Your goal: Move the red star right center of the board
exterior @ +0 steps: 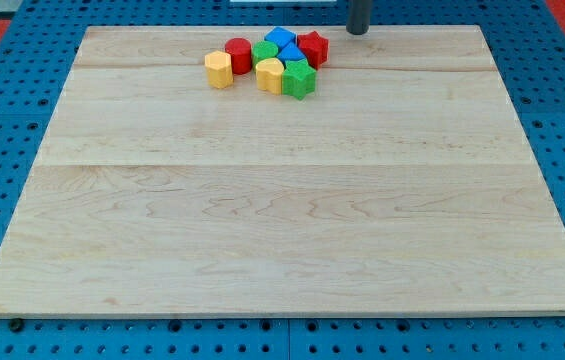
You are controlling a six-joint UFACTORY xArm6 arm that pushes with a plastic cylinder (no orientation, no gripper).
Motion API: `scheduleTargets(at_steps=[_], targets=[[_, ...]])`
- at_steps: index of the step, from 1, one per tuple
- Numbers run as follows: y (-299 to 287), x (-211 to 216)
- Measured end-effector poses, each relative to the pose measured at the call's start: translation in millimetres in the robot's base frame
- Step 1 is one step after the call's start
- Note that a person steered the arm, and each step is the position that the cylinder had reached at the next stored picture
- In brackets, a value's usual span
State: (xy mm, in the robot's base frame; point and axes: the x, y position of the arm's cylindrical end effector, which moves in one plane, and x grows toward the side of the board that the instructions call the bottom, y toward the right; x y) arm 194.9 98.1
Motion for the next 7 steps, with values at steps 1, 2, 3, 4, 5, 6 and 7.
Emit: scheduleTargets(at_steps=[1,2,3,4,5,6,7], targets=[[-6.1,0.0],[-6.1,-0.7],[-6.9,-0.7],[-6.9,-0.7],[-6.9,4.1],[-7.4,4.2],[-19.9,4.3]])
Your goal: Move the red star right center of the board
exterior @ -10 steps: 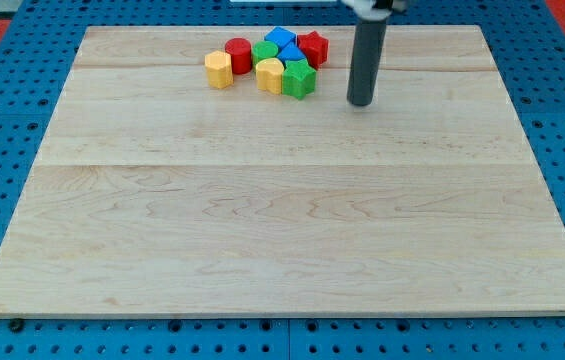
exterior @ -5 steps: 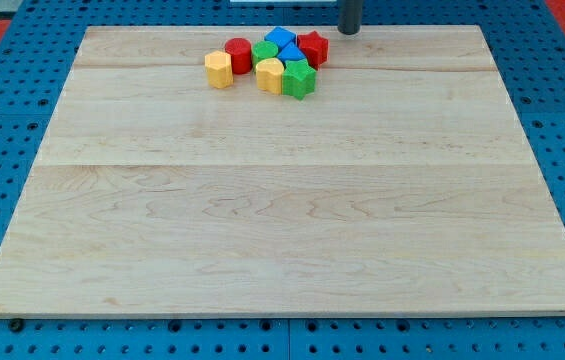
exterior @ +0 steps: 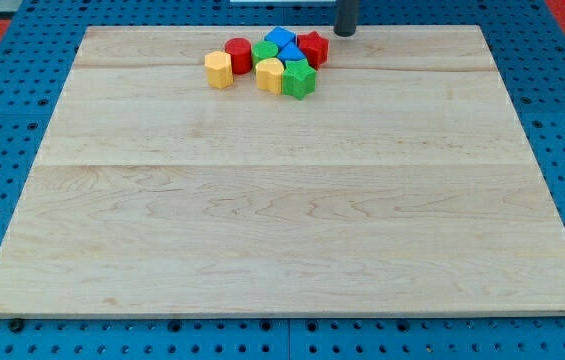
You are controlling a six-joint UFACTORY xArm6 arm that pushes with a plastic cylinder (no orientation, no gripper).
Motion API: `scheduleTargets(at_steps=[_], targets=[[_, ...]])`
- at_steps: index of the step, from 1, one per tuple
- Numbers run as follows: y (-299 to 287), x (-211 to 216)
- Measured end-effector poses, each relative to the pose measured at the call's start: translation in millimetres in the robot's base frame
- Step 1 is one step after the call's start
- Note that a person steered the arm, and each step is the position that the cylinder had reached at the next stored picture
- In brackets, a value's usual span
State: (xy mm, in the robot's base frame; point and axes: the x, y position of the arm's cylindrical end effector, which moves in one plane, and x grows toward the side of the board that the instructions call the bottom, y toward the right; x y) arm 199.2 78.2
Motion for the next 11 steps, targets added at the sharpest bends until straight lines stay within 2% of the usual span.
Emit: scheduleTargets(at_steps=[5,9,11], targets=[[-100.6,0.3],[-100.7,4.3],[-88.6,27.1]])
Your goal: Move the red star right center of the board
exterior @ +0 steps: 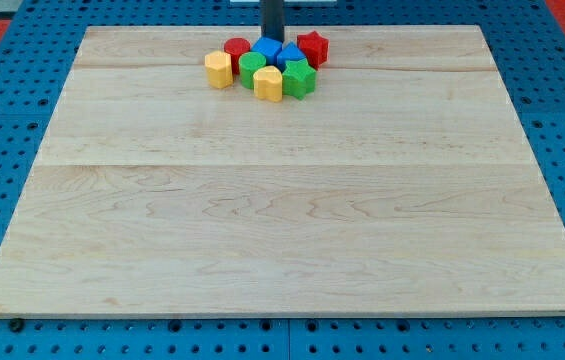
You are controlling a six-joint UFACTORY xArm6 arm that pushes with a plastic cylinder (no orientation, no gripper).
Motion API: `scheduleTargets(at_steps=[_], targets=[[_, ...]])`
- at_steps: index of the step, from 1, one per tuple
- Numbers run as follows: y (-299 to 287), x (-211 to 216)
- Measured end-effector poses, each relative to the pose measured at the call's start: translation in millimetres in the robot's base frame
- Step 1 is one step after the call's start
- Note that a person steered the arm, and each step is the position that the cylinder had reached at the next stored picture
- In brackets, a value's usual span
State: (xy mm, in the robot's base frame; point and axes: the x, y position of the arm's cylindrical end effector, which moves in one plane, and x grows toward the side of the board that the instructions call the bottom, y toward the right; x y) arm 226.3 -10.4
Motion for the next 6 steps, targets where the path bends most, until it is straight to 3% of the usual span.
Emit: scheduleTargets(at_steps=[2,3,5,6], targets=[[14.3,21.1],[48.1,24.5],[23.1,0.2],[62.9,0.2]])
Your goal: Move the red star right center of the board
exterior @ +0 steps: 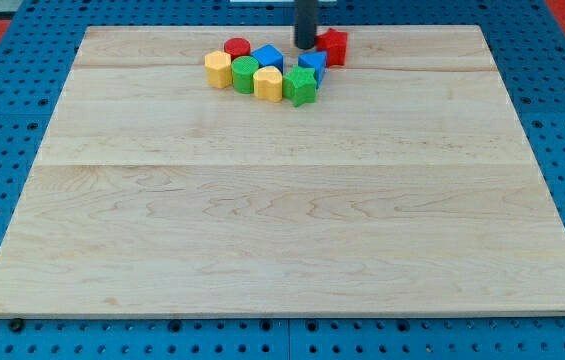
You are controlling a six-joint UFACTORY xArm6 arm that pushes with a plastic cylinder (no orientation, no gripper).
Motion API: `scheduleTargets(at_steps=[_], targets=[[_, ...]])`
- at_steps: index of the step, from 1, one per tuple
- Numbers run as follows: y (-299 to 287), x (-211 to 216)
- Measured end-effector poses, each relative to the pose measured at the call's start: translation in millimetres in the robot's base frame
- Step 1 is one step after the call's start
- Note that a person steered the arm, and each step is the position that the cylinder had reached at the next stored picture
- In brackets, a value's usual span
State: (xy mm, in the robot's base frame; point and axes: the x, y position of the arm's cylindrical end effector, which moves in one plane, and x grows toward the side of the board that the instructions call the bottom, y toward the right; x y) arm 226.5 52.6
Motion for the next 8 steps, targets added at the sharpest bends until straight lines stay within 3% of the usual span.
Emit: scheduleTargets(at_steps=[1,4,5,7,8], targets=[[85.0,2.0],[163.6,15.6],[107.4,48.7],[117.8,157.9],[112.1,174.6]])
